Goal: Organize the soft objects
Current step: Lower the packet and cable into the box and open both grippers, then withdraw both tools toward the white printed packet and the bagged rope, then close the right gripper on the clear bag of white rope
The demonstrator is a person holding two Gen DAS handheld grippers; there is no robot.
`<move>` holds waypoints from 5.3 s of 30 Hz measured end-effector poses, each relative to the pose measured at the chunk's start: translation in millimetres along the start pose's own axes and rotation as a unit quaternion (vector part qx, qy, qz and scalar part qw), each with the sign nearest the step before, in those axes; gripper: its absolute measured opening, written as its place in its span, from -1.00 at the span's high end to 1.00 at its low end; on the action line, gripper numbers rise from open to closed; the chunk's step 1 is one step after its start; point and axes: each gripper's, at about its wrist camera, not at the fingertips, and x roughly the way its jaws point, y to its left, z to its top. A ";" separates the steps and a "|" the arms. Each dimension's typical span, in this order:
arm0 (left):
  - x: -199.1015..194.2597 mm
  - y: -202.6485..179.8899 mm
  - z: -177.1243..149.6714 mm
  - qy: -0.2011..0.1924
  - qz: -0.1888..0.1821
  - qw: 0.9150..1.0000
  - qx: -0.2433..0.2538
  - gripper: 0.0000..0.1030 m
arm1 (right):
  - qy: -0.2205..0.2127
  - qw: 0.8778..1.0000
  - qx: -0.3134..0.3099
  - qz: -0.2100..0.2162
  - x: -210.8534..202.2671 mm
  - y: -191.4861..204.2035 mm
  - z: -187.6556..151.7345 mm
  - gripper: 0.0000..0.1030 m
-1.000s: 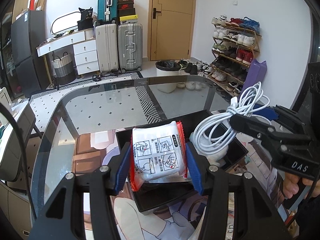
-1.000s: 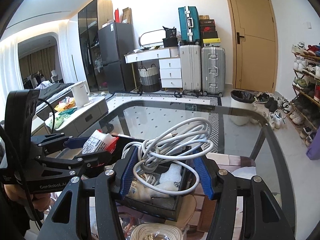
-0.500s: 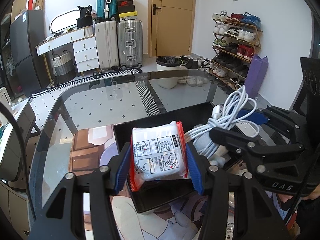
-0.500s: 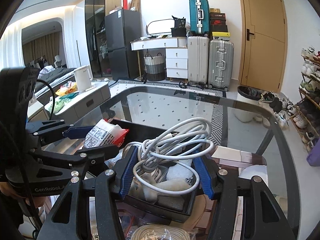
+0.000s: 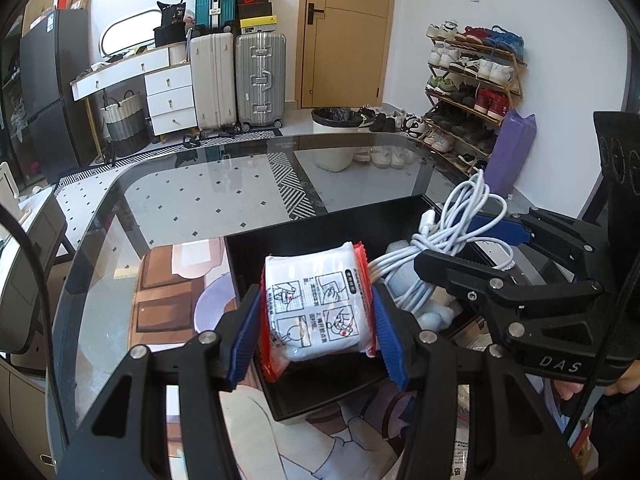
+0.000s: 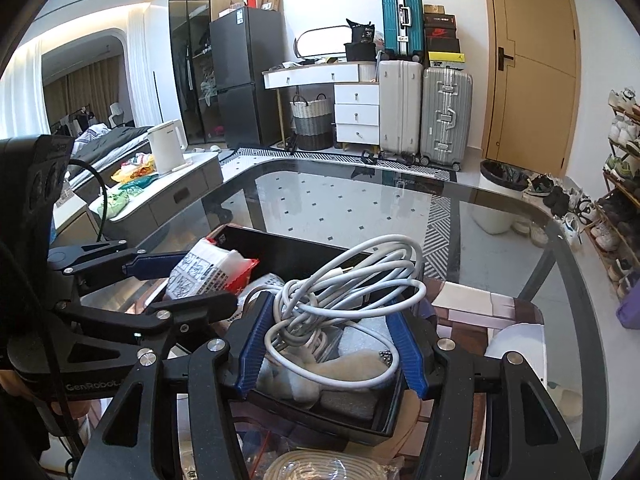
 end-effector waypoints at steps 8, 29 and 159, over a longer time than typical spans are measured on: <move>-3.4 -3.0 1.6 -0.002 0.000 1.000 0.001 -0.11 | -0.002 1.000 -0.021 -0.019 -12.7 -5.8 -1.0 -0.59; -30.8 -2.2 -16.0 -0.011 -0.001 1.000 -0.011 -0.90 | 0.006 0.998 0.068 -0.014 -62.1 -27.5 -48.9 -0.98; -8.4 -22.9 -73.6 0.074 -0.038 0.996 0.018 -0.90 | 0.118 0.992 0.037 -0.039 -42.1 -13.5 -123.2 -0.14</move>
